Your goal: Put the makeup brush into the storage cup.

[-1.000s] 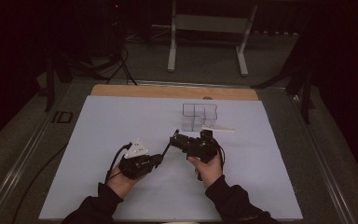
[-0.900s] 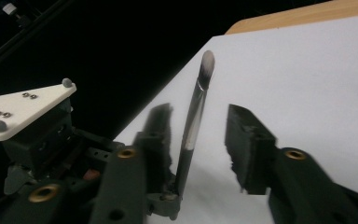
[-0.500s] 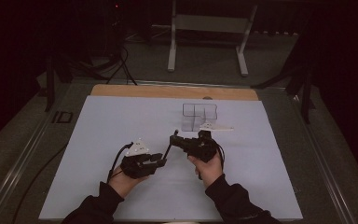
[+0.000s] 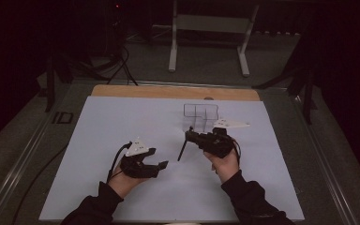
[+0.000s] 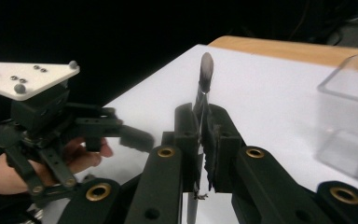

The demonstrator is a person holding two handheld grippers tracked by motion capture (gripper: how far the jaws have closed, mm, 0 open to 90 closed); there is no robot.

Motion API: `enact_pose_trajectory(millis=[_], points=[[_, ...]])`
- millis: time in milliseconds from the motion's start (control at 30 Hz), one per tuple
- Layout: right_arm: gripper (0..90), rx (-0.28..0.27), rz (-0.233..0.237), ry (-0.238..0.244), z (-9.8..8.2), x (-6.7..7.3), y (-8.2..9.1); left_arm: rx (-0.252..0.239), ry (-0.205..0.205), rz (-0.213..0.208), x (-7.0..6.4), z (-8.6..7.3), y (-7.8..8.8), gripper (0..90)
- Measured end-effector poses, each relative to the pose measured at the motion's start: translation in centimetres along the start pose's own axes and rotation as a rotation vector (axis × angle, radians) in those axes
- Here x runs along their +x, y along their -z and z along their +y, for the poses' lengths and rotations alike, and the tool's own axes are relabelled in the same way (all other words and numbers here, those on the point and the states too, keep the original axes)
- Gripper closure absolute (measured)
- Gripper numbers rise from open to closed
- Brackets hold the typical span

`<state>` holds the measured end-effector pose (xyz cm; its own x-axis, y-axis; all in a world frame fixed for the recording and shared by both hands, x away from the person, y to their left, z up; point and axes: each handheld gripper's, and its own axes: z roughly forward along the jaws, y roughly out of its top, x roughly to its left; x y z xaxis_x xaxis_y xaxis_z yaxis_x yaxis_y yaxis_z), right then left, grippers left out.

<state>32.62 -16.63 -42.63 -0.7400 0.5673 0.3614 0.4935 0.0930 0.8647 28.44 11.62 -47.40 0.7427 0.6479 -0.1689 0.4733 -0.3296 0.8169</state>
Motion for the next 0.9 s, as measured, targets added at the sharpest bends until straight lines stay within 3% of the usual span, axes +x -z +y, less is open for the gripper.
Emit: enact_pose_trajectory(millis=[100, 200, 300, 533, 633, 767, 900], points=[[84.4, 0.0, -0.024, 0.017, 0.4, -0.4, 0.7, -0.003, 0.007, -0.005, 0.1, 0.1, 0.1, 30.5], [84.5, -0.004, -0.075, 0.056, 1.1, -0.8, 1.9, 0.007, 0.013, -0.018, 0.1, 0.1, 0.1, 25.5], [84.5, -0.011, -0.097, 0.079, 1.7, -1.0, 2.9, 0.009, 0.013, -0.026, 0.1, 0.0, -0.1, 20.1], [84.5, -0.03, -0.126, 0.114, 3.1, -1.6, 4.3, -0.008, 0.009, -0.03, 0.1, 0.0, 0.1, 15.1], [84.5, -0.055, -0.14, 0.129, 4.1, -1.8, 5.2, -0.003, 0.008, -0.073, 0.4, -0.1, 0.0, 9.9], [84.5, -0.08, -0.157, 0.143, 5.3, -2.1, 5.9, 0.024, -0.015, -0.065, 0.1, -0.3, -0.3, 2.6], [84.5, -0.101, -0.173, 0.149, 6.6, -2.5, 6.5, 0.015, -0.025, -0.065, 0.1, -0.4, -0.4, 2.3]])
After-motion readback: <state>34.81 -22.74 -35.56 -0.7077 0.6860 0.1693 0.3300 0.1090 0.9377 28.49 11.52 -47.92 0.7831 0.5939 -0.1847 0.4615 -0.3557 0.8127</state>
